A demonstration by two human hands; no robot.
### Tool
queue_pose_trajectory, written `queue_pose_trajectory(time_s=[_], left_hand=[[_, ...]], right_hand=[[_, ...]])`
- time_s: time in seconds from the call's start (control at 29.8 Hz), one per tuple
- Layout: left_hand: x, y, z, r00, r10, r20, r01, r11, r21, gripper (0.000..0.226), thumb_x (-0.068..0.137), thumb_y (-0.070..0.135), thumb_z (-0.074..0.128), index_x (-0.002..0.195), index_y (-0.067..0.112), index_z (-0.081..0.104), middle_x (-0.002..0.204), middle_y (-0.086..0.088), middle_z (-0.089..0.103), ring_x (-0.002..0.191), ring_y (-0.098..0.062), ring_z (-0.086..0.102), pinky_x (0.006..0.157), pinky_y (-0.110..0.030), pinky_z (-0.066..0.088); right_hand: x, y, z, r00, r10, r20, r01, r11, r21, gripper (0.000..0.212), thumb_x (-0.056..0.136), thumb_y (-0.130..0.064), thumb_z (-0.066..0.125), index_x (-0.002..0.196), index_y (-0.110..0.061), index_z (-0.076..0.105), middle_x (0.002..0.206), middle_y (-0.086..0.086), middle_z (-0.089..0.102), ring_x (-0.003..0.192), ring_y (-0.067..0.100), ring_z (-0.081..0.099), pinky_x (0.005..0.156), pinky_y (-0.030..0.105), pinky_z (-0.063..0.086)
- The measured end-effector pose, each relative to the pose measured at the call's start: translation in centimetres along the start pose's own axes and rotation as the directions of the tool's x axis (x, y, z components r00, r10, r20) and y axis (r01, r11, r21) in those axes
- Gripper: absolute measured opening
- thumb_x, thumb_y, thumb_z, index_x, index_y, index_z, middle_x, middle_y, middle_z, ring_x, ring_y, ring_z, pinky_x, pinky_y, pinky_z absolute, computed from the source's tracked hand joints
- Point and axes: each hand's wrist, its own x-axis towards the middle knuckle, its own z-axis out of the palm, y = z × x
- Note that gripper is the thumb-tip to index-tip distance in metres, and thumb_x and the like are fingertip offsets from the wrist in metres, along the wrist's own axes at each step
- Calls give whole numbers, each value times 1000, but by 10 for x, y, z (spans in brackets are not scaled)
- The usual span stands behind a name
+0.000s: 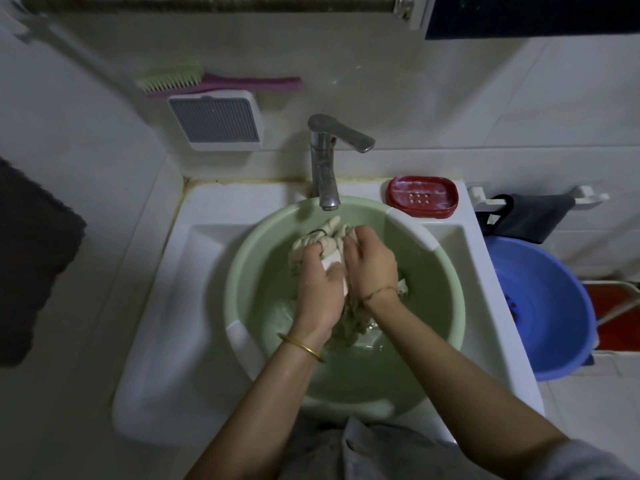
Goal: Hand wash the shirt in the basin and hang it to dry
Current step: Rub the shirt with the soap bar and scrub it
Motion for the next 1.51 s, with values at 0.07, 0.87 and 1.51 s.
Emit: queue_pose_trajectory(time_s=[0.07,0.87,1.51], left_hand=[[0,4,-1,1000,6,16,-5,1000,-31,45,92,-3,42,133,15,44,119,6,48,111,-11,46,105,-27,36],[8,12,-8,999,-35,9,35,999,-27,42,91,-5,43,125,18,52,111,2,57,102,-13,53,95,-25,41],[12,3,-3,998,37,-58,-32,996,80,28,96,6,43,118,3,59,120,-14,60,106,-20,54,96,-28,40]], right_hand=[[3,1,1,1000,-5,-25,4,999,-31,23,95,-26,45,75,-16,39,73,14,58,71,37,56,61,41,44],[-17,3,0,984,-177,-30,174,980,-101,13,90,-20,47,77,-16,46,69,16,58,65,35,53,54,35,33],[-5,0,-6,995,-97,-21,92,984,-153,16,94,-17,48,102,-6,56,120,13,46,89,34,57,70,32,39]])
